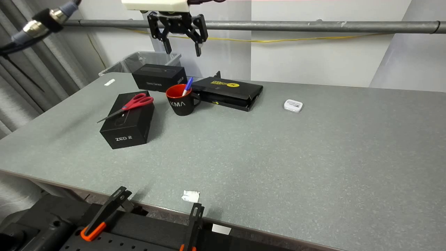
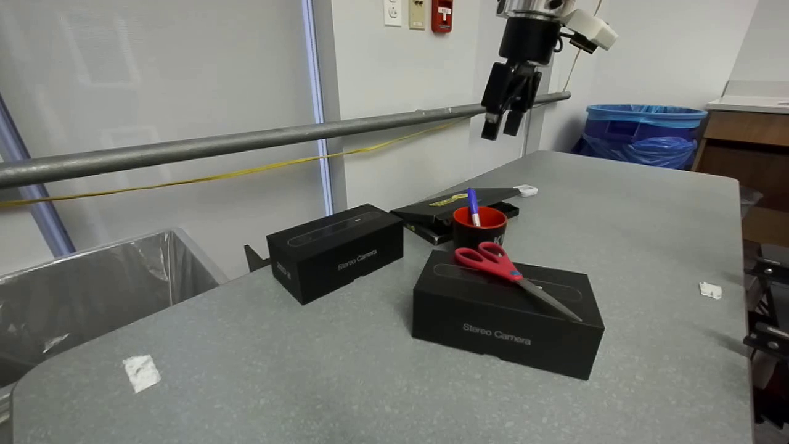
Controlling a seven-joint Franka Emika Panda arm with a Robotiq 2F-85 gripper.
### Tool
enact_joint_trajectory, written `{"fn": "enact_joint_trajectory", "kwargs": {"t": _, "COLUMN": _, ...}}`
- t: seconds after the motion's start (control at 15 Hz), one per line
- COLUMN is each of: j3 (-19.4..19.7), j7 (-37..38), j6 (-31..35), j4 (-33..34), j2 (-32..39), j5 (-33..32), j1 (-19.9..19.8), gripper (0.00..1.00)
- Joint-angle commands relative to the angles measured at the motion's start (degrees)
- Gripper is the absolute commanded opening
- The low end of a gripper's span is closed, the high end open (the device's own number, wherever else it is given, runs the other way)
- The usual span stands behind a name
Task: Put the marker on the table
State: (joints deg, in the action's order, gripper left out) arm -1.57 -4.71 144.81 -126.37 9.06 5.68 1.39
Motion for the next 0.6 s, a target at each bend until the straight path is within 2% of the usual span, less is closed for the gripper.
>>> {"fn": "enact_joint_trajectory", "kwargs": {"t": 0.0, "j3": -0.3, "j7": 0.1, "j6": -0.1, "j4": 0.1, "j2": 0.0, "j5": -0.1, "j1": -0.3, "gripper": 1.0}}
{"fn": "enact_joint_trajectory", "kwargs": {"t": 0.53, "j3": 1.1, "j7": 11.9, "j6": 4.1, "j4": 1.6, "j2": 6.7, "j5": -8.8, "j1": 2.4, "gripper": 1.0}}
